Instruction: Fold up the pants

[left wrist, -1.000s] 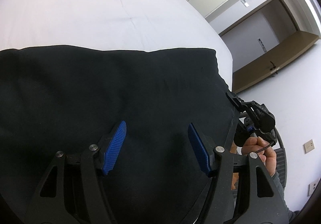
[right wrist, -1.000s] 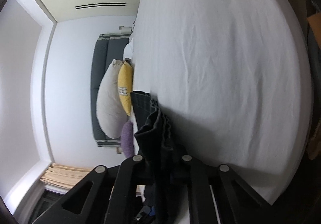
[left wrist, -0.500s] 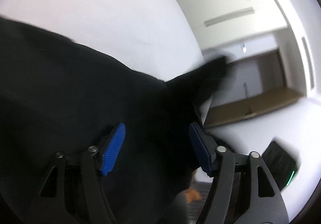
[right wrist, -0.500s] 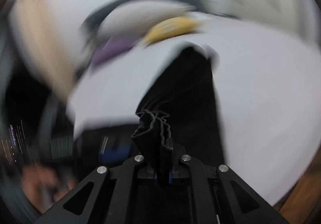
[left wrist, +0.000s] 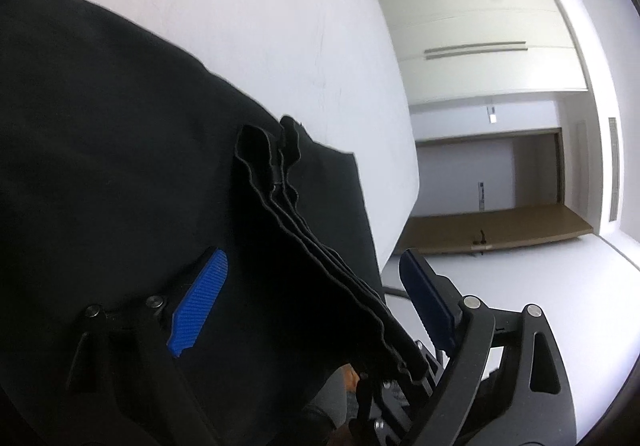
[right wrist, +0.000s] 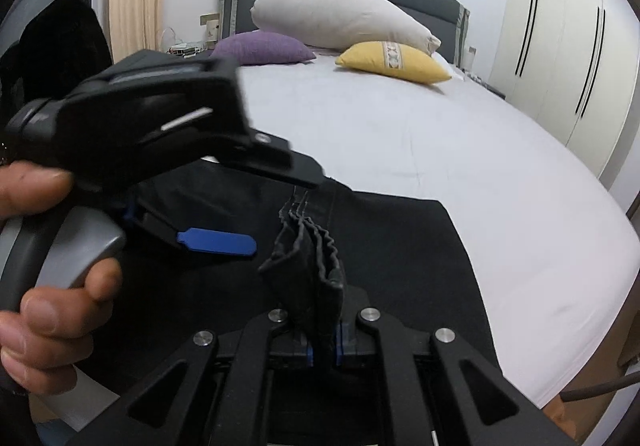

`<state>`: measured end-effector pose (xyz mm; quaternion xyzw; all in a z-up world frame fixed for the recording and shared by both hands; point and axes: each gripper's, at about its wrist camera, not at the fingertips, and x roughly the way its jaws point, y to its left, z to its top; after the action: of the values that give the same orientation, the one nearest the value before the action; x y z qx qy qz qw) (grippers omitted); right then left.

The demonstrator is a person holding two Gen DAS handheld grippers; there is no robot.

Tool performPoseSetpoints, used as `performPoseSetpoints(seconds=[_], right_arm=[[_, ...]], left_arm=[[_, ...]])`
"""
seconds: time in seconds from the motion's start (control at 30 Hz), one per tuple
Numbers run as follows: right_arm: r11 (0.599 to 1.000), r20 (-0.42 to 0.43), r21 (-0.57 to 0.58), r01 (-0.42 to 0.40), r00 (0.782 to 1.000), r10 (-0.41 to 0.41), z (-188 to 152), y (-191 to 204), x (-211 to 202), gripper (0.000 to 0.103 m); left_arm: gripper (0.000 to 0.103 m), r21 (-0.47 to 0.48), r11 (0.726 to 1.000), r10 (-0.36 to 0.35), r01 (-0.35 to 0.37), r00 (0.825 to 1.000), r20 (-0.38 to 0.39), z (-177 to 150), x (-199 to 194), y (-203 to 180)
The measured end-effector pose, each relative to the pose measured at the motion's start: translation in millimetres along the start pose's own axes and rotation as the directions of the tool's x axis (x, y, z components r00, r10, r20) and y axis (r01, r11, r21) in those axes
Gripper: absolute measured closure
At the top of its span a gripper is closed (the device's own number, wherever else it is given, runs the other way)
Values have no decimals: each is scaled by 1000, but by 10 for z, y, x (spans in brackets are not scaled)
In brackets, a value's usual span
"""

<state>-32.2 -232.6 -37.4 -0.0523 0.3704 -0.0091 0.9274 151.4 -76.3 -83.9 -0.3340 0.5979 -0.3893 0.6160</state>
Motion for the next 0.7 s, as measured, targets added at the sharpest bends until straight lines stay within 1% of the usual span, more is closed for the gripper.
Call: performPoseSetpoints(seconds=[0.07,0.1,0.13,0.17,0.2,0.23,0.27,0.37,0.43,0.53,0.63,0.7], right_arm=[[999,11,-41,6,1000,-6,-28,123,-69,95],[998,15,-60,7,1000,-6,-40,182,-106,95],[996,19,-84,6,1000,-4,-76,264,-152,95],[993,23,-115,3,1000,-1,-85,351,-180,95],[991,26,-135,2,1000,2,-73,397,-180,95],[988,29,-156,4,1000,0,-71,452,-190,95],[985,29,-170,7,1000,-2,-81,492,-199,95],[982,21,-191,-5,1000,10,-115,609,-258,95],[979,18,-204,-17,1000,21,-147,681,-290,95],[972,16,-231,-40,999,45,-114,826,-312,95],[963,14,-264,-62,998,68,-65,990,-302,95],[954,6,-287,-83,996,88,-54,1126,-302,95]], left_arm=[[16,6,1000,-16,16,1000,-21,51,35,7],[18,16,1000,-15,15,999,-38,77,57,-3],[37,29,1000,-11,12,999,-49,93,59,-7],[68,44,999,-1,4,998,-70,125,4,30],[79,53,999,16,-11,996,-89,135,18,32],[83,66,997,33,-26,994,-100,143,10,38],[92,85,996,44,-35,994,-103,141,-13,37],[96,134,989,82,-66,990,-111,107,-142,76],[96,181,979,115,-94,987,-111,112,-256,69],[98,260,957,162,-132,982,-100,118,-423,26],[98,297,943,186,-152,978,-90,130,-603,41],[98,316,931,219,-182,972,-83,132,-698,75]])
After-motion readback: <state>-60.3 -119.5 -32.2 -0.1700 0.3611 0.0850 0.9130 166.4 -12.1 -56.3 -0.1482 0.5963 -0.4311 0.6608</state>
